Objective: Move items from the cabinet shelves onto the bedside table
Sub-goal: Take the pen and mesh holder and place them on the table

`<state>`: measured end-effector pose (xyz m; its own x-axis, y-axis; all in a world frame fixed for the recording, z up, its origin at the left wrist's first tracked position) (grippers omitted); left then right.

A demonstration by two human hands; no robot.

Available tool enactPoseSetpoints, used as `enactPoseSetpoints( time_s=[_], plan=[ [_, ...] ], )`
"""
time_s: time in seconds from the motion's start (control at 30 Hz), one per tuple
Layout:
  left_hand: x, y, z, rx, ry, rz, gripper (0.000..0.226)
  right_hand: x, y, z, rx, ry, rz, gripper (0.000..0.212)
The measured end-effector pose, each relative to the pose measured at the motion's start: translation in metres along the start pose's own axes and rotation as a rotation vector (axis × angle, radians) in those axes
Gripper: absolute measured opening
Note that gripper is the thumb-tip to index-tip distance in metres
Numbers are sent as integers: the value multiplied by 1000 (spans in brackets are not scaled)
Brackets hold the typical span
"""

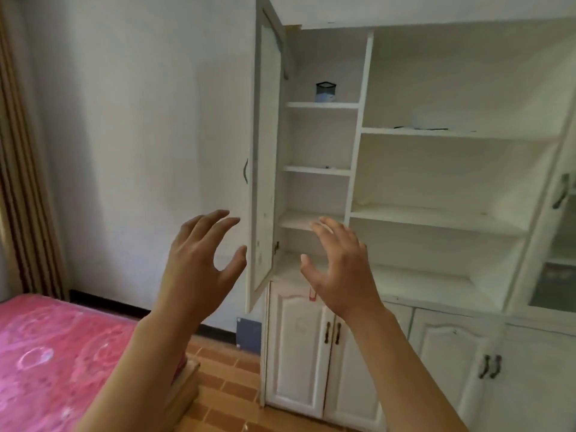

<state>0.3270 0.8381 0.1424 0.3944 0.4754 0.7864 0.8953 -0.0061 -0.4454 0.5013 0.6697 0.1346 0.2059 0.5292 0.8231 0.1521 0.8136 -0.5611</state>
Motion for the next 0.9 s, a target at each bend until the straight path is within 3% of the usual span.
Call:
enactPoseSetpoints(
  time_s=[0.7,0.9],
  plan=[
    [187,171,-1,-206,279,118,56,121,28,-120,-278,123,-133,60],
    [213,225,-7,-243,296,164,58,133,40,-165,-330,156,-90,59]
  ],
)
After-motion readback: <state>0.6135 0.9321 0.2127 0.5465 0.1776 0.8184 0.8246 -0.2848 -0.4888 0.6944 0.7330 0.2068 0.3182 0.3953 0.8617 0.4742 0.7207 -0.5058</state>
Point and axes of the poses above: each hand's wrist, its own x-axis towards the middle knuckle, its own y-axis out of the palm, z = x × y, the point moved 8 cm from there along x, towards the middle knuckle, and after that the axes turned 11 degrees about -y, right-handed, at the moved point
